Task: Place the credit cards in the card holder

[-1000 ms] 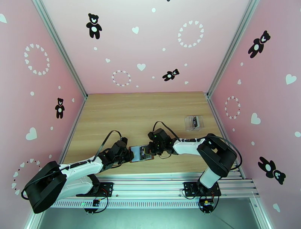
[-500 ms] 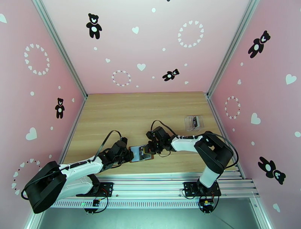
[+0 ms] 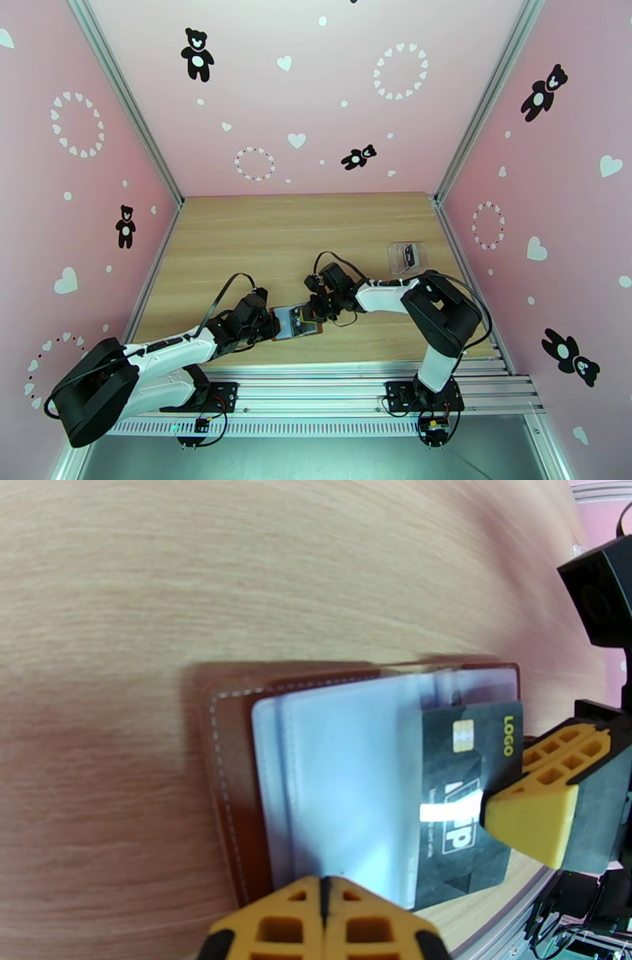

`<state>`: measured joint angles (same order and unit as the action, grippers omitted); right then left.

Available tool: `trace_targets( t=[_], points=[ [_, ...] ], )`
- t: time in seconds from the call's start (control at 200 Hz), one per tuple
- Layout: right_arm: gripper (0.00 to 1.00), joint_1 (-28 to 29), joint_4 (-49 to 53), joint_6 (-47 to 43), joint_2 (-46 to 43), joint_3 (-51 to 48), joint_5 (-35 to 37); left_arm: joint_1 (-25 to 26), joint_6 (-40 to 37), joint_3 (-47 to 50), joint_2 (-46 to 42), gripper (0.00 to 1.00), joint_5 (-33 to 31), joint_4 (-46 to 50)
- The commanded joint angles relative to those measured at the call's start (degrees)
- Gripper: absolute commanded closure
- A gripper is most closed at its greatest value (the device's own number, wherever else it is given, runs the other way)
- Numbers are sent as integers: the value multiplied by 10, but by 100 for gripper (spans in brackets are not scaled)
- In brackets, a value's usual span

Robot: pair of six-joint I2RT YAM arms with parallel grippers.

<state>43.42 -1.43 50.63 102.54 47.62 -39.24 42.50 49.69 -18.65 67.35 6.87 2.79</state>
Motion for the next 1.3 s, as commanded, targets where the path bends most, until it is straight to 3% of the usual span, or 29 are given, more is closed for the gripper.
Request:
trace_targets(
  t=[0.0,0.38,0.545,0.816,1.036,1.296],
  points=[
    [100,4,36,-8,28,5,12,-1,-10,-7,9,98,-15,35],
    [97,16,27,2,31,8,15,-1,-10,-10,7,98,-12,36],
    [77,18,59,-10,11,14,39,-1,-10,-9,-7,98,-14,47],
    [63,29,141,-37,-20,37,104,-1,-9,-5,-10,98,-13,46],
    [64,40,146,-31,-21,42,113,-1,-8,-3,-11,98,-14,43],
    [80,45,138,-17,-17,48,120,-1,-6,0,-11,98,-13,39]
  ],
)
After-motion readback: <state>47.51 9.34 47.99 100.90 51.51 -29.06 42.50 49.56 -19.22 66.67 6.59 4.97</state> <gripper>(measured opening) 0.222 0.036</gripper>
